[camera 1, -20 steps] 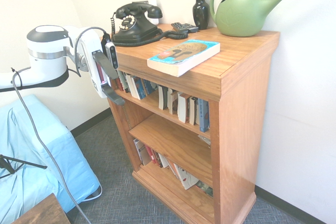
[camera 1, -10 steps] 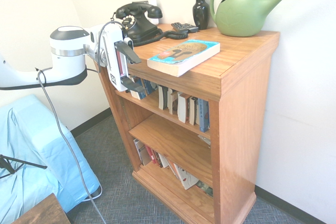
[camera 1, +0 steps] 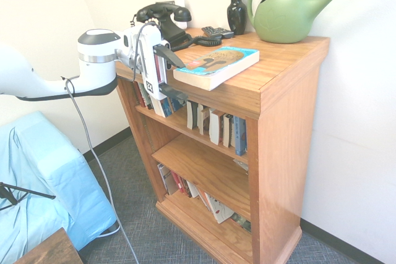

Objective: Organize the shelf

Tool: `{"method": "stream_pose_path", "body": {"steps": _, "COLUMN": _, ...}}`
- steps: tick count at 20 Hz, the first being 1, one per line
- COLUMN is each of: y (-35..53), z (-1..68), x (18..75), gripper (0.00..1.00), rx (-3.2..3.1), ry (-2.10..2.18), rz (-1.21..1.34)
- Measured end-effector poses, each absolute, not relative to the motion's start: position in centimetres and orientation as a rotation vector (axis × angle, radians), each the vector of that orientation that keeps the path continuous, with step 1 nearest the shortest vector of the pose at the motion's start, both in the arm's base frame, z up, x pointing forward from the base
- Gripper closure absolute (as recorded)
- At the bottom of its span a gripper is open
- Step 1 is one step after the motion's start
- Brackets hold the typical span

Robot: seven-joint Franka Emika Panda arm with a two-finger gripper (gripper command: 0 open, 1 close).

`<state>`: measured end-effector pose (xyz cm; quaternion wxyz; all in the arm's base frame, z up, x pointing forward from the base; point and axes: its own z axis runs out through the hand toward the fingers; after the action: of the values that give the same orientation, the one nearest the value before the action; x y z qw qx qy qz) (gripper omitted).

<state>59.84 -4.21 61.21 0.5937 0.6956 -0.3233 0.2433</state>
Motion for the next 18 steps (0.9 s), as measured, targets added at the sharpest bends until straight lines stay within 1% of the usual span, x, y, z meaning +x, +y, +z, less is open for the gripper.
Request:
{"method": "stream_pose_path", "body": {"steps": 10, "y": -5.4, "z": 61.4, "x": 62.1, "gripper": 0.0, "rx": 1.611, "ry": -0.776, "rz": 0.573}}
{"method": "stream_pose_path", "body": {"steps": 11, "y": -5.5, "z": 61.4, "x": 62.1, "gripper": 1.0, "rx": 1.611, "ry": -0.777, "rz": 0.572}}
{"method": "stream_pose_path", "body": {"steps": 18, "y": -5.6, "z": 60.9, "x": 62.5, "gripper": 1.0, "rx": 1.616, "ry": -0.763, "rz": 0.568}}
